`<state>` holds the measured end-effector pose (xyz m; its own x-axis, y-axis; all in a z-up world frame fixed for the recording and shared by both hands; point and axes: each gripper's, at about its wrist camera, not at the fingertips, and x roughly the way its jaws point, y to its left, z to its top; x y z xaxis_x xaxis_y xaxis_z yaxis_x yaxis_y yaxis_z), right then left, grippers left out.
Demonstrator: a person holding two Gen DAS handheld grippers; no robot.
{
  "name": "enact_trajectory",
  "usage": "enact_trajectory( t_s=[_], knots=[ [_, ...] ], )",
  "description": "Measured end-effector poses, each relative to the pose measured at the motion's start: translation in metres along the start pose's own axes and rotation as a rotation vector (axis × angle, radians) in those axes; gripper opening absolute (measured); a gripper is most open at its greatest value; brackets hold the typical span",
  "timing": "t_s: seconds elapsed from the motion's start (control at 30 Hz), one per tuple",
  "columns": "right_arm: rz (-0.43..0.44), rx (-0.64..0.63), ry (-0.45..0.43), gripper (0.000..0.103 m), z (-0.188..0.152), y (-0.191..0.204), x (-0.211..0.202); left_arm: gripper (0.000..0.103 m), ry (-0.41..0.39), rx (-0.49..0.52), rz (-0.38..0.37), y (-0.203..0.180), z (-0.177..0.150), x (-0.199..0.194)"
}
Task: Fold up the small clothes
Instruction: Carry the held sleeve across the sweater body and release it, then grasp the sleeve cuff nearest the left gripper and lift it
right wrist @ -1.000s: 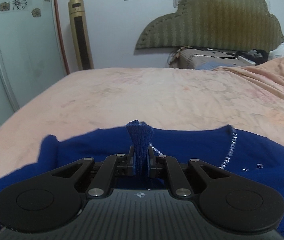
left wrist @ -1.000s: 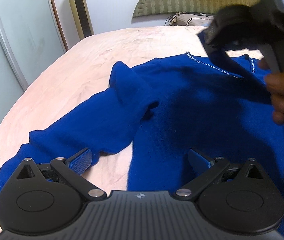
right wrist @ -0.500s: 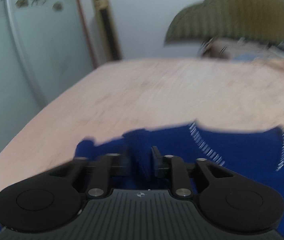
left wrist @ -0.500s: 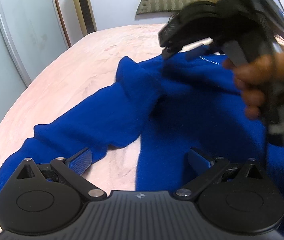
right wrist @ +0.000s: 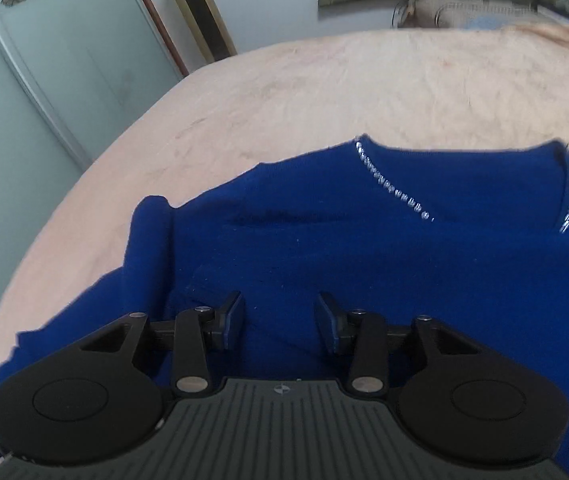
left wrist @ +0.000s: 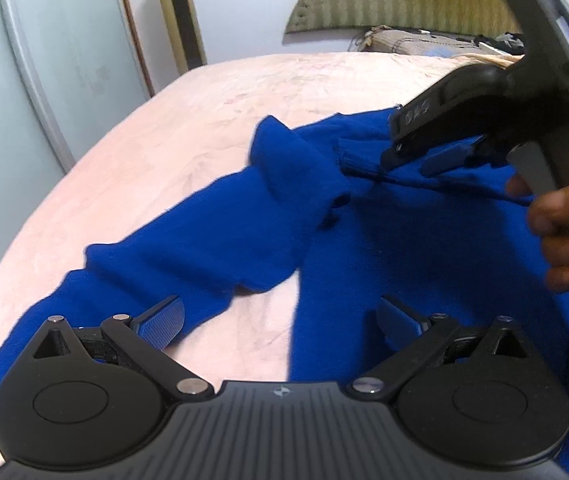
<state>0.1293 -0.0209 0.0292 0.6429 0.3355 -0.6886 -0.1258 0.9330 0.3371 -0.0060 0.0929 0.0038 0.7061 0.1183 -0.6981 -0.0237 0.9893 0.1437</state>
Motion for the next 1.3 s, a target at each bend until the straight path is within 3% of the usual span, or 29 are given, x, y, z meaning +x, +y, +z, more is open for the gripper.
enact_trajectory(
  t_s=[0.1,0.2,0.23,0.37,0.43,0.53,0.7,1.0,1.3],
  knots=[
    [0.071,0.000,-0.033,0.051,-0.002,0.005,-0.014,0.103,0.014,-0.023,0.031,0.006,-0.001,0.000],
    [0.051,-0.052,0.078,0.056,-0.009,0.010,-0.005,0.103,0.029,-0.045,0.075,0.011,-0.002,-0.001],
    [0.034,-0.063,0.074,0.056,-0.015,0.011,-0.008,0.103,0.026,-0.056,0.092,0.014,-0.003,-0.002],
    [0.068,-0.138,0.003,0.058,-0.035,0.024,-0.042,0.103,0.028,-0.144,0.162,0.038,-0.012,-0.008],
    [0.070,-0.168,-0.040,0.065,-0.047,0.029,-0.058,0.103,0.045,-0.184,0.195,0.050,-0.017,-0.006],
    [0.068,-0.193,-0.084,0.068,-0.067,0.031,-0.078,0.103,0.065,-0.231,0.253,0.064,-0.023,-0.003],
    [0.059,-0.198,-0.120,0.070,-0.077,0.029,-0.094,0.103,0.084,-0.260,0.267,0.070,-0.022,-0.003],
    [-0.044,-0.229,-0.163,0.091,-0.094,0.014,-0.105,0.103,0.107,-0.231,0.273,0.060,-0.018,-0.004],
    [-0.012,-0.176,-0.156,0.092,-0.105,-0.007,-0.107,0.103,0.118,-0.239,0.310,0.061,-0.020,-0.009]
  ],
)
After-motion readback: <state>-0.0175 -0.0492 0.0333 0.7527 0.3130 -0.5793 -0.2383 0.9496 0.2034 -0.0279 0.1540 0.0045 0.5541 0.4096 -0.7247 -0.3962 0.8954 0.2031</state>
